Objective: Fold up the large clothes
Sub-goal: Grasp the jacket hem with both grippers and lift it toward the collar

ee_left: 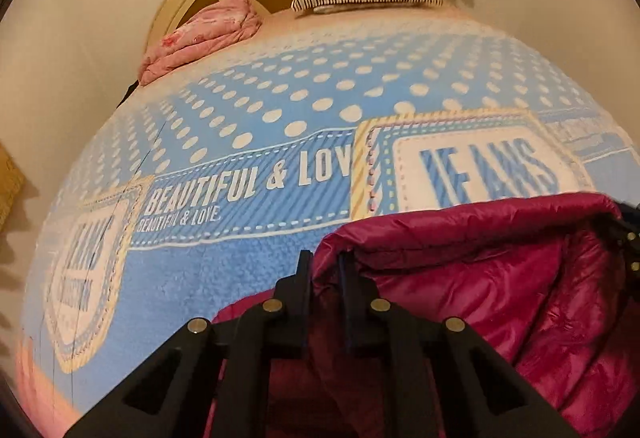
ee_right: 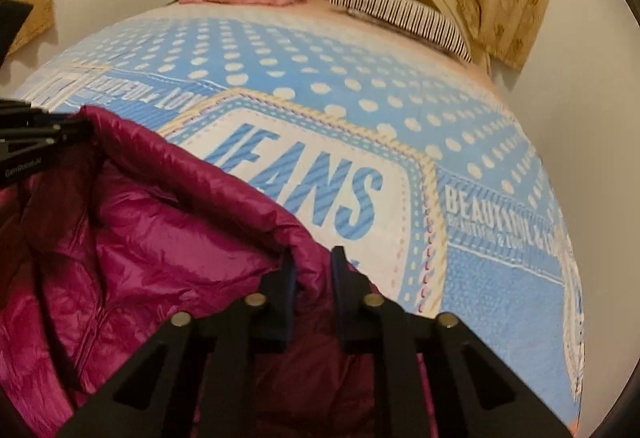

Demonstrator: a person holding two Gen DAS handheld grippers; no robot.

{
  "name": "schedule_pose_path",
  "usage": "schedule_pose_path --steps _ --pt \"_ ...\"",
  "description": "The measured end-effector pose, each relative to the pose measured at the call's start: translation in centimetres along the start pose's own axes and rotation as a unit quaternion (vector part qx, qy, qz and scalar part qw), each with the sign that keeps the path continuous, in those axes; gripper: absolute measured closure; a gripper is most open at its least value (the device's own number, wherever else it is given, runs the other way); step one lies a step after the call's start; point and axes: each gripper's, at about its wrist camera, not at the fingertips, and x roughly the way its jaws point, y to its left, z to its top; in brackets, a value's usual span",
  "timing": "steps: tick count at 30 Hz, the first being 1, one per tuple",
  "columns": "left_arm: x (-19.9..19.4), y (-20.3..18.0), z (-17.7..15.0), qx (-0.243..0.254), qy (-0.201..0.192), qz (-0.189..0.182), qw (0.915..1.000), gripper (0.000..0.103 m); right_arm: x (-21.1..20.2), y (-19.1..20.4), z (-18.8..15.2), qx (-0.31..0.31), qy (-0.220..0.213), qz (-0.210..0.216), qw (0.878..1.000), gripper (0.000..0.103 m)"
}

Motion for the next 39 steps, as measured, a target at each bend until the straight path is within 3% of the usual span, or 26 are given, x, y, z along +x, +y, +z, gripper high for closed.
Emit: schedule_pose_path --steps 6,12,19,22,23,24,26,28,32,36,39 --pt "-1.7 0.3 -3.0 0.008 -0.007 -0.015 0.9998 0.093 -1.4 0.5 -1.8 -0.018 -0.010 -0.008 1.000 0.092" --pt "0.3 -0.1 -7.2 0.007 0.021 -0.014 0.9997 0.093 -1.2 0.9 -3.8 -0.028 -0.002 -0.017 0.999 0.093" --pt "-2.4 -0.2 -7.6 0.000 0.002 -0.024 0.9997 0.092 0.2 1.7 -6.2 -0.045 0.007 -0.033 0.998 0.093" --pt "-5.3 0.1 -7.3 -0.009 -0.027 -0.031 0.9991 0.078 0.5 1.5 -6.5 -0.040 0.006 -0.036 0.999 0.093" --pt "-6.4 0.4 -7.1 -0.017 -0.044 -0.034 0.9983 0.062 0.6 1.6 -6.7 -0.039 0.005 -0.036 0.999 0.093" --pt "-7.1 0.6 -6.8 -0.025 -0.056 -0.031 0.9976 0.038 0.6 1.6 -6.8 -0.040 0.003 -0.036 0.999 0.093" --pt "-8.5 1.2 -6.0 -0.054 -0.089 -0.022 0.9943 0.020 0.6 1.6 -7.0 -0.040 -0.001 -0.036 0.999 0.093" --pt "-8.6 1.2 -4.8 -0.071 -0.107 -0.033 0.9912 0.020 0.7 1.6 -7.0 -0.038 -0.002 -0.034 0.999 0.093" --pt "-3.6 -0.9 -3.0 -0.072 -0.055 -0.027 0.9955 0.020 0.8 1.6 -7.1 -0.037 -0.005 -0.032 0.999 0.093" --pt "1.5 -2.7 -4.4 -0.062 0.012 -0.017 0.9979 0.020 0.5 1.5 -7.1 -0.038 -0.005 -0.028 0.999 0.093" --pt "1.9 -3.0 -5.5 -0.062 0.013 -0.021 0.9978 0.020 -0.5 0.6 -7.2 -0.025 -0.010 -0.008 1.000 0.091"
